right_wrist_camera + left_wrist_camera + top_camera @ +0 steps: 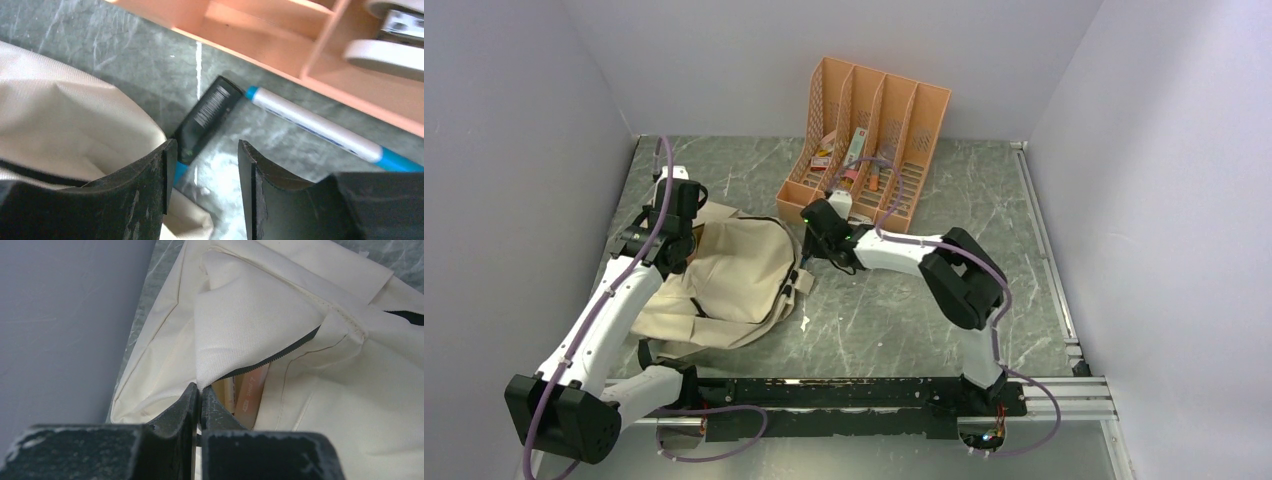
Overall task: Pack the student bag
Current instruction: Pick up the stationery from the center of the board.
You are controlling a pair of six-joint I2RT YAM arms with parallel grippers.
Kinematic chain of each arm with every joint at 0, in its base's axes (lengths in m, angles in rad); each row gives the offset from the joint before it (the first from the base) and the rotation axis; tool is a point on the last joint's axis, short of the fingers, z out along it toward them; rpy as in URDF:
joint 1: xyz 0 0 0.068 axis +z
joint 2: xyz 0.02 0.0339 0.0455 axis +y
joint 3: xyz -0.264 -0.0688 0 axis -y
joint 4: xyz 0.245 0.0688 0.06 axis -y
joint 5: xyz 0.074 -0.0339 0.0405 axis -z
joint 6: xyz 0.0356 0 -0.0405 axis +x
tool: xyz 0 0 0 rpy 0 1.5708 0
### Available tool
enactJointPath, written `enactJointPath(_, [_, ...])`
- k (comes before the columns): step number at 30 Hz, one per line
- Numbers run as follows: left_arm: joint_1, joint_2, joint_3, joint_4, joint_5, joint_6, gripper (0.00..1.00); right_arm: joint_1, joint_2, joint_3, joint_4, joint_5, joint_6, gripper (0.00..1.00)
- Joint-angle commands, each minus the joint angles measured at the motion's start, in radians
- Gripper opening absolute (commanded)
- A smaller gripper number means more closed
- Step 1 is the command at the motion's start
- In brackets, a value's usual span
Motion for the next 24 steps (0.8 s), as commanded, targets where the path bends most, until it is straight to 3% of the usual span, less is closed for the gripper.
enactJointPath(1, [0.015, -0.022, 0.036, 0.035, -0.044, 0.024, 0.05, -0.015, -0.133, -0.094, 0.117, -0.004, -0.002, 0.51])
enactJointPath(11, [0.015, -0.032, 0.041, 0.044, -0.023, 0.039, 0.05, -0.027, 0.041, 0.109, -0.080, 0.000, 0.023, 0.51])
enactJointPath(24, [0.015, -0.051, 0.024, 0.055, 0.000, 0.047, 0.05, -0.024, 0.115, 0.143, -0.134, 0.003, -0.001, 0.52])
